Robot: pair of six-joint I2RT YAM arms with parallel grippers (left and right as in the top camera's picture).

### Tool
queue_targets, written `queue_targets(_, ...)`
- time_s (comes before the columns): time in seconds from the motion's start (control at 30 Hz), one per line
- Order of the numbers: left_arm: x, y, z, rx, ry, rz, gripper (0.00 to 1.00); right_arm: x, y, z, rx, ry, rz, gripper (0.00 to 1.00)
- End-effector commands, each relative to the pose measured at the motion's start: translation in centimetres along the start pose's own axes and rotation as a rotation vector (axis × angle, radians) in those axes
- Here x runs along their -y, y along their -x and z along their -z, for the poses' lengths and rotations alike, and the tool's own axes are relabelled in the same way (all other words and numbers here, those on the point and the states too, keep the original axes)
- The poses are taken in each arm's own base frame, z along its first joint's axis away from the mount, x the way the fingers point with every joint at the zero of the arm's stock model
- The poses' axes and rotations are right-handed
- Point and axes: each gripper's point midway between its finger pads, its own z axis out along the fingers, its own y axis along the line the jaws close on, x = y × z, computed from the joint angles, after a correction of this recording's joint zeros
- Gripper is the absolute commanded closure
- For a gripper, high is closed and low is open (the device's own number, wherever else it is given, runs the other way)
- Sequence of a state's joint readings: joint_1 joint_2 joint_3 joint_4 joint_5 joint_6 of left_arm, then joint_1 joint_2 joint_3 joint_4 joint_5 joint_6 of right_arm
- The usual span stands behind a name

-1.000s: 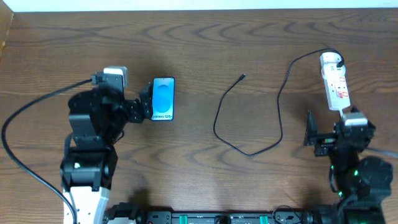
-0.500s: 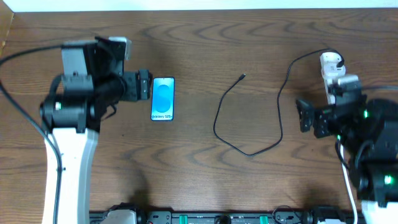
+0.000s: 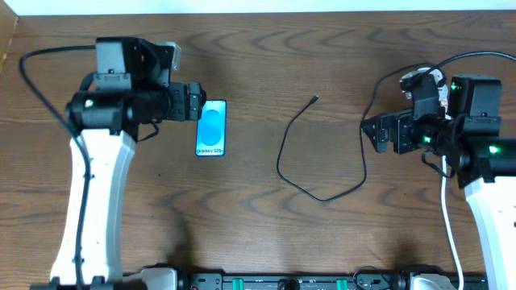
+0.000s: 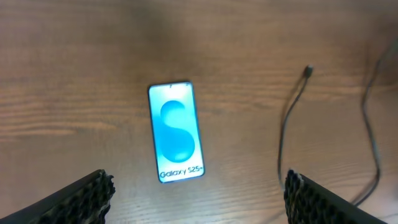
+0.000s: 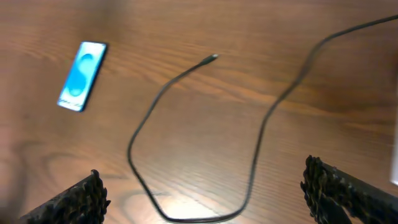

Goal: Plug charger to phone and switch on socket
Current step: 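Move the left gripper over the blue phone and grasp its top edge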

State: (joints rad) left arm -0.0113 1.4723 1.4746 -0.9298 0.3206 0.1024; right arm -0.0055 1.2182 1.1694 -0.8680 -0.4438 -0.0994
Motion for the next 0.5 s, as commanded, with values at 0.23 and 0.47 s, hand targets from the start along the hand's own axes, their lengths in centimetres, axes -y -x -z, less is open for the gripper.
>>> queue_targets(0.23,-2.1,-1.8,-9.3,-0.198,0.155,0.085,0.10,-1.4,0.9,0.7,0.030,0.072,0.017,0.01)
queue_targets(0.47,-3.5,-3.1,-14.2,-0.265,0.188,0.157,0.11,-1.4,0.6,0.7,0.020,0.074,0.012,0.01)
